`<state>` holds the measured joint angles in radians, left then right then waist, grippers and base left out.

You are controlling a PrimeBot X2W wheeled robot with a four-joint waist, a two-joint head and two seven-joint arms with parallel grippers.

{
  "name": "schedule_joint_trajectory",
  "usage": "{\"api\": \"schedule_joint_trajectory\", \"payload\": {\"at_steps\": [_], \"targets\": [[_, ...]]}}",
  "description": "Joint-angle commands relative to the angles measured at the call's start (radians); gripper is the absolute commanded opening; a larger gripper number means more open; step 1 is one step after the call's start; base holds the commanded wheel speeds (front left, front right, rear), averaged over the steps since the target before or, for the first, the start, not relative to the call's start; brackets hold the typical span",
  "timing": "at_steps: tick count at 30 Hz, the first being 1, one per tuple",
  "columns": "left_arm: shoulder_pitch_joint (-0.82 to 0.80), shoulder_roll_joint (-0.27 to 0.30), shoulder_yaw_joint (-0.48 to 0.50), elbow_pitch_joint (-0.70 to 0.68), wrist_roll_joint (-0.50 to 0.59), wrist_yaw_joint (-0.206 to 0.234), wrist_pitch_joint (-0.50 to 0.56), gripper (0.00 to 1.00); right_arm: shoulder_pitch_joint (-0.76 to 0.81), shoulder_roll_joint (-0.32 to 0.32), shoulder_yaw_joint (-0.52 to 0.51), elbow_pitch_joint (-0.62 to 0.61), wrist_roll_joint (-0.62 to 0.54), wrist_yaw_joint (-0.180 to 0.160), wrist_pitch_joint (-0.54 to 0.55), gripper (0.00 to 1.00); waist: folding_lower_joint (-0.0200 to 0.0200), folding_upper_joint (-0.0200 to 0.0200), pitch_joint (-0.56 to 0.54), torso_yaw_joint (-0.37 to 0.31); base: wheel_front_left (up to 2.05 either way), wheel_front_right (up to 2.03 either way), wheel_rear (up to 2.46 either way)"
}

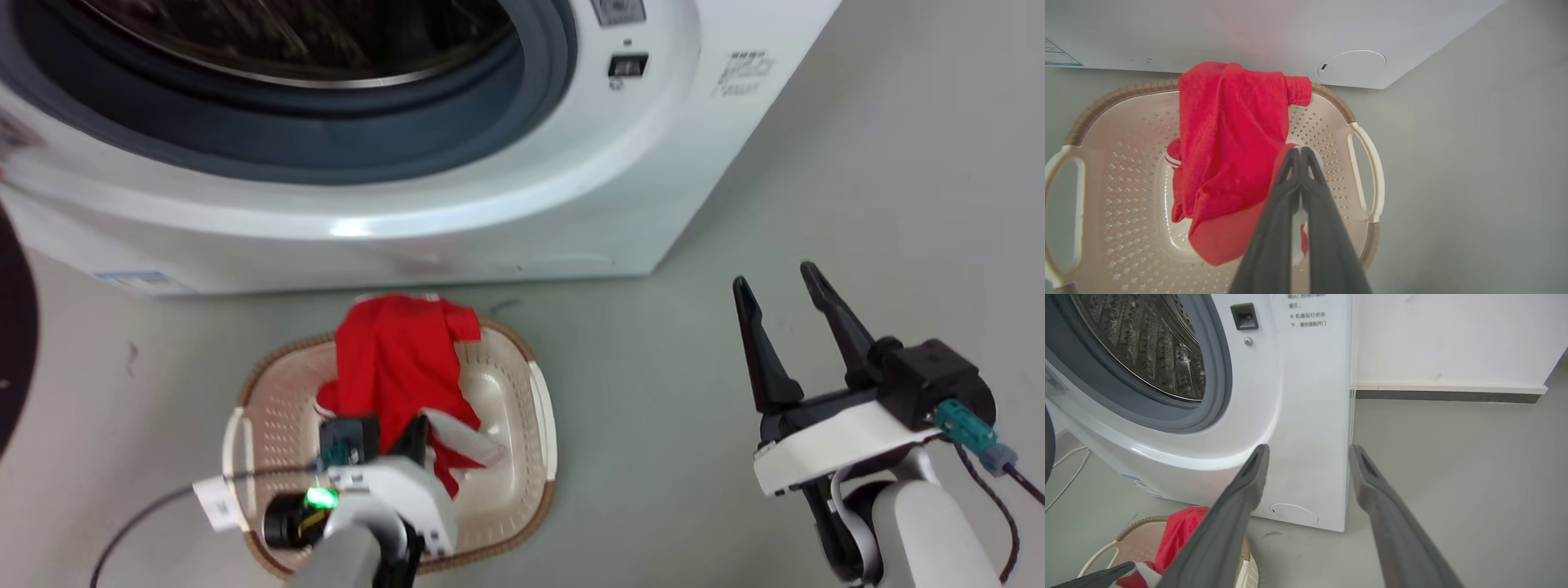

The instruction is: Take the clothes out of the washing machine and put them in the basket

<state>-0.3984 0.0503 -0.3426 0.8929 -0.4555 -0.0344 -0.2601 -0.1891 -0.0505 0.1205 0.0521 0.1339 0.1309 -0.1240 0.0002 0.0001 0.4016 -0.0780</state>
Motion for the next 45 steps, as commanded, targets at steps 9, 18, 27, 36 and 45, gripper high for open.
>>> {"api": "schedule_joint_trajectory", "payload": {"at_steps": [9,18,27,36,45], "targets": [[-0.198,0.001,0.051,0.164,-0.026,0.035,-0.005,0.0,-0.091,0.001,0.037,0.003,0.009,0.0,-0.034,1.0,-0.0002,-0.0001,0.247,-0.075,0.0,0.0,0.0],[-0.285,0.031,0.117,0.227,-0.019,0.045,-0.005,0.0,-0.142,0.001,0.065,0.028,0.027,0.0,-0.07,1.0,-0.0002,-0.0001,0.365,-0.128,0.0,0.0,0.0],[-0.298,0.043,0.148,0.209,0.023,0.039,-0.005,1.0,-0.164,0.001,0.073,0.069,0.031,0.0,-0.093,1.0,-0.0002,-0.0001,0.364,-0.13,0.0,0.0,0.0],[-0.196,0.016,0.191,0.162,0.048,0.014,-0.005,1.0,-0.133,0.0,0.054,0.128,0.009,0.0,-0.107,1.0,-0.0002,-0.0001,0.182,-0.083,0.0,0.0,0.0],[-0.071,0.001,0.237,-0.004,0.091,-0.009,-0.005,1.0,-0.067,0.0,0.0,0.123,-0.026,0.0,-0.093,1.0,-0.0002,-0.0001,0.004,-0.025,0.0,0.0,0.0]]}}
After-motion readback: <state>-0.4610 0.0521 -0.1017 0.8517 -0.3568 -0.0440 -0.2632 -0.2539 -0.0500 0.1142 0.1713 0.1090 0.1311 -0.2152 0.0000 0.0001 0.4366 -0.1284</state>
